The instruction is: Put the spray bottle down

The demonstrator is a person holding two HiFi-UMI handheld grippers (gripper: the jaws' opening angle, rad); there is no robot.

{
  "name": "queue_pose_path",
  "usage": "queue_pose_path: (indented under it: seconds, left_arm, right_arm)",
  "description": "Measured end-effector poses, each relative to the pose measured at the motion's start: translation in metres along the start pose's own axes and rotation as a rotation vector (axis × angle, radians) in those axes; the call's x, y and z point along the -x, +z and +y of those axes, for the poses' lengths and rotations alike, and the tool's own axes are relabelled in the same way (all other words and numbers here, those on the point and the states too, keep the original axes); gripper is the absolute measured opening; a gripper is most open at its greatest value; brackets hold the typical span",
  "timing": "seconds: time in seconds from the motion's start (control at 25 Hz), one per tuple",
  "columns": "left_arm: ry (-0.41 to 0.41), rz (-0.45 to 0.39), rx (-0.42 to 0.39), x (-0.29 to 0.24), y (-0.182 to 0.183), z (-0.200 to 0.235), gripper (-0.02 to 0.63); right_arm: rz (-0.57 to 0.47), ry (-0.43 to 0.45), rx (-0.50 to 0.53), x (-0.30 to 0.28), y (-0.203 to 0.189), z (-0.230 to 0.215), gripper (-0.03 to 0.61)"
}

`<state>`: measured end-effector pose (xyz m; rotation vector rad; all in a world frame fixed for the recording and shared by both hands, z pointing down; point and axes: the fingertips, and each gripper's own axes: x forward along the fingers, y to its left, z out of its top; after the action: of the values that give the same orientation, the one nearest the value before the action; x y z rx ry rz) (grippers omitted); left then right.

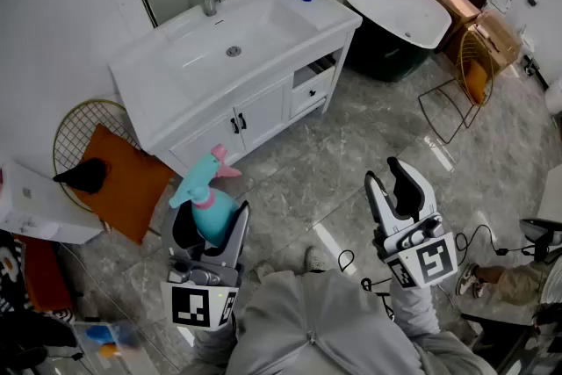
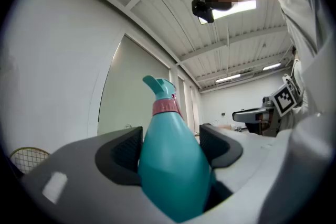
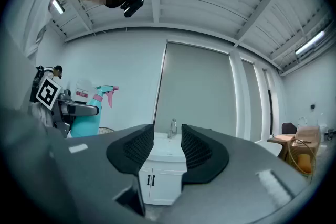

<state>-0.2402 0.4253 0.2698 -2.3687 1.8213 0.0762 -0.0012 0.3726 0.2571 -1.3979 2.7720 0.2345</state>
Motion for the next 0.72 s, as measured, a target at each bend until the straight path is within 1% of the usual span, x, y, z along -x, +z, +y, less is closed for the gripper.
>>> queue_pose_path:
  seconds: [0.72]
  left_arm:
    - [-0.005, 0.0, 0.002, -0.0068, -0.0019, -0.001, 0.39]
  right_arm:
    - [0.005, -0.001, 0.006, -0.0031, -0.0029, -0.0036, 0.161]
